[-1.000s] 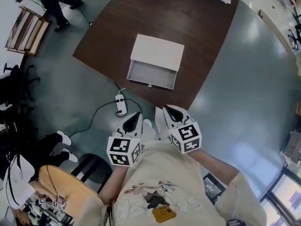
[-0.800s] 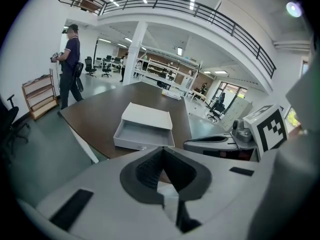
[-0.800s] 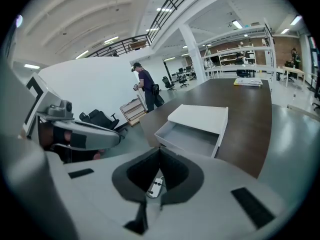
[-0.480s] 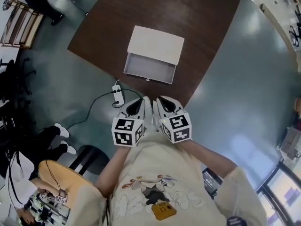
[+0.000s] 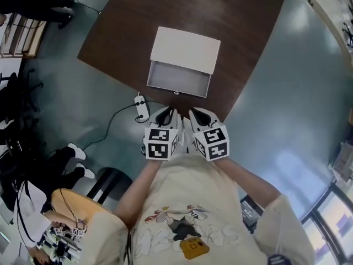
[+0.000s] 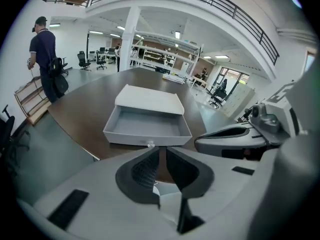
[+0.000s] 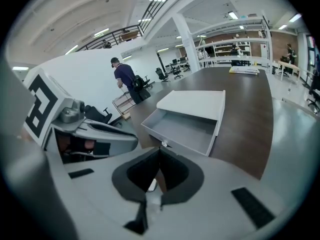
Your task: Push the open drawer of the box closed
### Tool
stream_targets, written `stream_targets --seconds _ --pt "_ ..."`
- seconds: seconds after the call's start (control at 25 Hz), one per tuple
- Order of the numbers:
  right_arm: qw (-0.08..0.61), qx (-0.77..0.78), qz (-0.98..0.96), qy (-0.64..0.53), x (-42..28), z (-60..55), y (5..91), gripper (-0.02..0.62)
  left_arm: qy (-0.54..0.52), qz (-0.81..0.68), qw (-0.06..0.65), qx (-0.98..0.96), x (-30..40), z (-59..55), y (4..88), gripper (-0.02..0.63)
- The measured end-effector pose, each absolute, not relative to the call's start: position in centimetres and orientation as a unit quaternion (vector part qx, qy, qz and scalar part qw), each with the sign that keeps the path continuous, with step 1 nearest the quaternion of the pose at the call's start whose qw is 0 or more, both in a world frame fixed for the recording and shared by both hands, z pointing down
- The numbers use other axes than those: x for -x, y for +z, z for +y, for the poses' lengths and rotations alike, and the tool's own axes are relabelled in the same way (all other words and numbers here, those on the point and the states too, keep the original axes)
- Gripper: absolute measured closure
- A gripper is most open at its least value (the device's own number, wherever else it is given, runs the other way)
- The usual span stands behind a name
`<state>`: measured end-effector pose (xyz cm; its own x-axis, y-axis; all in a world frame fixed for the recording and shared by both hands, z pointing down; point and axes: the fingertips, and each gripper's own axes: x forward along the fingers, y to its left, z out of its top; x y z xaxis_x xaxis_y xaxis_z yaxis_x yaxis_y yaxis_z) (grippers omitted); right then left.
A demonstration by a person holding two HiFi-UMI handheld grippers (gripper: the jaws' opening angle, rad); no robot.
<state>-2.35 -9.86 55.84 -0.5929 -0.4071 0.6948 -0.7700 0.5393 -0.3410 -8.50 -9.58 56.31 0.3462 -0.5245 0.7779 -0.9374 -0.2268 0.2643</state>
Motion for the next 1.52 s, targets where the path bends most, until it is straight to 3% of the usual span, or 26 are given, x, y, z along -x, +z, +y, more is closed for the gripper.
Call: stream_targets --seconds 0.4,0.96,1.52 --pt "0.292 -0.370 -0.814 0.339 2.2 -11.3 58.2 0.591 0.305 -0.489 0.391 -0.718 8.1 -12.7 62.6 0.501" --pt "0.317 -0.411 -0.771 0.369 4.1 -15.5 63.5 0.591 0.321 -0.481 0.396 -0.713 10.1 -17.4 65.0 0.499" --pt "0.312 -0.460 -0.752 0.355 1.4 -17.1 65.4 0.591 0.328 -0.510 0.366 -0.706 9.0 -18.4 65.2 0.594"
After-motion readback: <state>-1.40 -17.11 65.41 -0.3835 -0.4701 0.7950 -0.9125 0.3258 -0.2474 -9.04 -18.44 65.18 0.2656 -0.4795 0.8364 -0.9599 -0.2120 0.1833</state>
